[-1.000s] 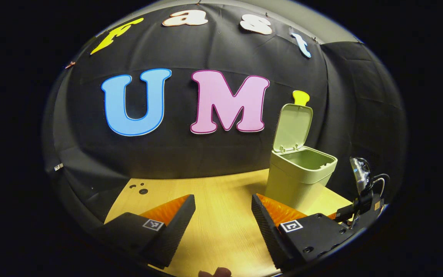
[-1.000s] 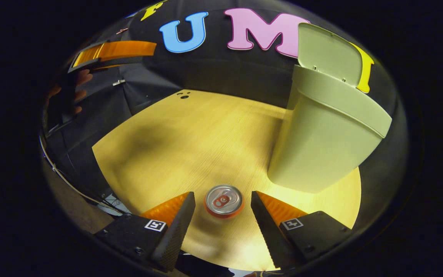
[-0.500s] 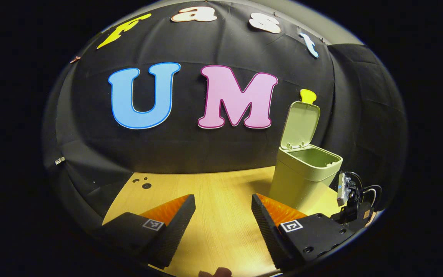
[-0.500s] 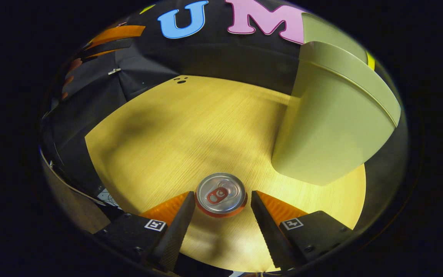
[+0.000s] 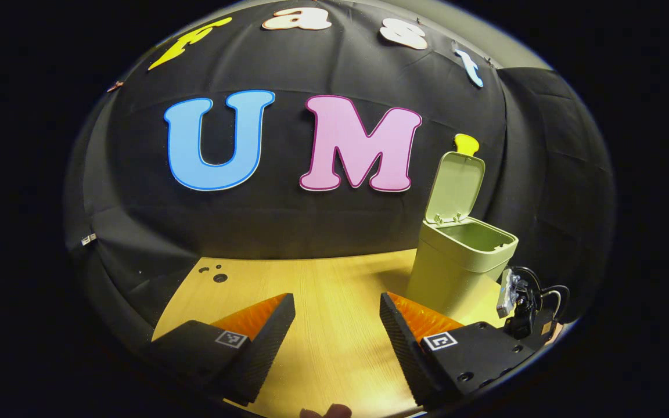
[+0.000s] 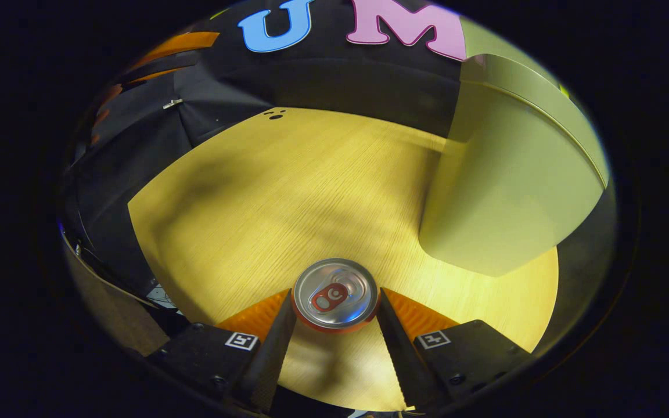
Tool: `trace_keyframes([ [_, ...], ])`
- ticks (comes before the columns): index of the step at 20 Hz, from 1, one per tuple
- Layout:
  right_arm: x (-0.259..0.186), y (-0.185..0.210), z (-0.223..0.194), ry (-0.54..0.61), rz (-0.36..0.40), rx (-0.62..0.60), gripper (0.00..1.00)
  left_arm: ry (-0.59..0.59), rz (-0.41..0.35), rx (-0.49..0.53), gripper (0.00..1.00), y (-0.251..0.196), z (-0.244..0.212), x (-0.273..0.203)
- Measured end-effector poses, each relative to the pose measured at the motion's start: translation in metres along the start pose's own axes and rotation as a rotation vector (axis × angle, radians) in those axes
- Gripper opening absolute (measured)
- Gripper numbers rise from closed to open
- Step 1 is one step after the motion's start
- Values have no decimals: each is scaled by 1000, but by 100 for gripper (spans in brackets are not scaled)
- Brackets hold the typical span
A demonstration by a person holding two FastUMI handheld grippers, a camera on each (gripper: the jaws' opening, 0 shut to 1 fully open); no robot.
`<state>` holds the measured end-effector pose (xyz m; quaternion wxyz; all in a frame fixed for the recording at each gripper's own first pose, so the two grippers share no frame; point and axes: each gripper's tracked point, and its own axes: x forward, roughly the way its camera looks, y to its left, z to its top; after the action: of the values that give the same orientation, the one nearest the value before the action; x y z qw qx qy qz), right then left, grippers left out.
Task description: Press the lid of the desktop garbage bin to open it, pick up the crumpled paper on the desktop and throw it into the bin, then pick up the pop can on the desktop and drop it into the bin, and finally close the garbage bin lid.
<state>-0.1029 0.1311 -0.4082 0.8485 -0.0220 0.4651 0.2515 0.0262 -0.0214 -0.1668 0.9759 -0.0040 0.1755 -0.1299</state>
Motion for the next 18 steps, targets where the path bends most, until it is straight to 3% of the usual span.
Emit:
trace_keyframes([
  [10,-50,-7,36,-76,8,85,83,14,-11,17,94,-10,-4,-2],
  [18,-109,-8,107,-212,30,84,83,15,-22,19,94,-20,-3,6],
])
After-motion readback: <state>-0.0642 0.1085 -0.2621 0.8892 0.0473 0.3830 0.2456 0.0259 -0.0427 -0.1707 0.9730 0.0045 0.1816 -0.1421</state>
